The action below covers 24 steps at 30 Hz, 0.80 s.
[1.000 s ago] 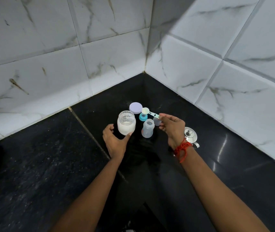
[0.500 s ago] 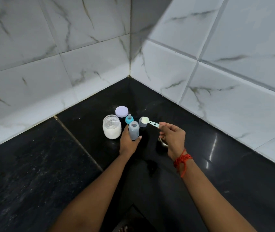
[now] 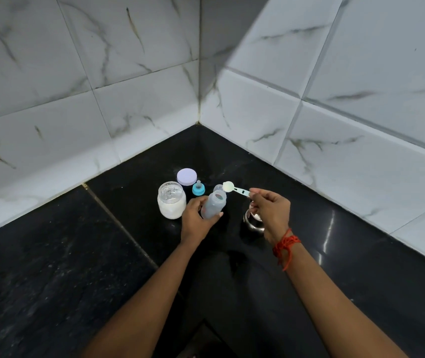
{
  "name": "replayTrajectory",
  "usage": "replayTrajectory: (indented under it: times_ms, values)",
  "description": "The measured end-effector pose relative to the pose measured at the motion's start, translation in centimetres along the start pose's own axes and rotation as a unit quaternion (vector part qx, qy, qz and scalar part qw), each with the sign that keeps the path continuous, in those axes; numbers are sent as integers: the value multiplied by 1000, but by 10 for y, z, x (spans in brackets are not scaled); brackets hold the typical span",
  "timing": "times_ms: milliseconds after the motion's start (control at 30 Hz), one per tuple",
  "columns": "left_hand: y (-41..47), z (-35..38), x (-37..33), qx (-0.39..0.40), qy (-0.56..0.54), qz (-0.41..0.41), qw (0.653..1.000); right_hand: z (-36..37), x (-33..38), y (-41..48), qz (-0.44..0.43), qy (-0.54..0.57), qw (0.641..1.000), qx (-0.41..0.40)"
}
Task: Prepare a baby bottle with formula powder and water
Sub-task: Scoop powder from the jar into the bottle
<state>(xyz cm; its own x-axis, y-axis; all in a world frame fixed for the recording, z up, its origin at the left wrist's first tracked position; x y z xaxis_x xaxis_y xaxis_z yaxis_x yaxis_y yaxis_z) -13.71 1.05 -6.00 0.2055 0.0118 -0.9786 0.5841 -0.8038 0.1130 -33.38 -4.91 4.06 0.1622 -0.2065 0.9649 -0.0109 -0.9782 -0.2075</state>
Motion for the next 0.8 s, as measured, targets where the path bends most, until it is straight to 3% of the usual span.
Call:
replayTrajectory:
  times_ms: [200,400,533,633,800]
  values:
    - [-1,3,-17,-7,-31,28,999,-8,-2,3,-5,-33,999,-17]
    - [-5,10,-17,4,-30,30,999,-11,5,-4,-69,-105,991,-34]
    - [-5,10,-19,3,-31,39,999,-9,22,-13,-225,-237,945,-31]
    - [-4,7,-20,1,-34,35,999,-3,35,-23,-340,-334,878,-36]
    - [-5,2,-29,-7,-48,40,998,7,39,-33,-401,-387,830,-32]
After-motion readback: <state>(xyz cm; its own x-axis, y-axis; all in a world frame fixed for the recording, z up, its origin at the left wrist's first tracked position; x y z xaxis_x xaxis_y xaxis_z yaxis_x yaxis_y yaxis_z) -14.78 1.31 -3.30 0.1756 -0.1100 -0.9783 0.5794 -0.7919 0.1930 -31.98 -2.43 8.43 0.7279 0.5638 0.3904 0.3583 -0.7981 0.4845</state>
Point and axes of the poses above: each hand's wrist, its own y-axis towards the middle knuckle, its own z-axis out of the palm, x = y × z, the point moved 4 cm from there along y, towards the middle knuckle, and after that the axes turned 11 degrees about -y, right-handed, at the moved point
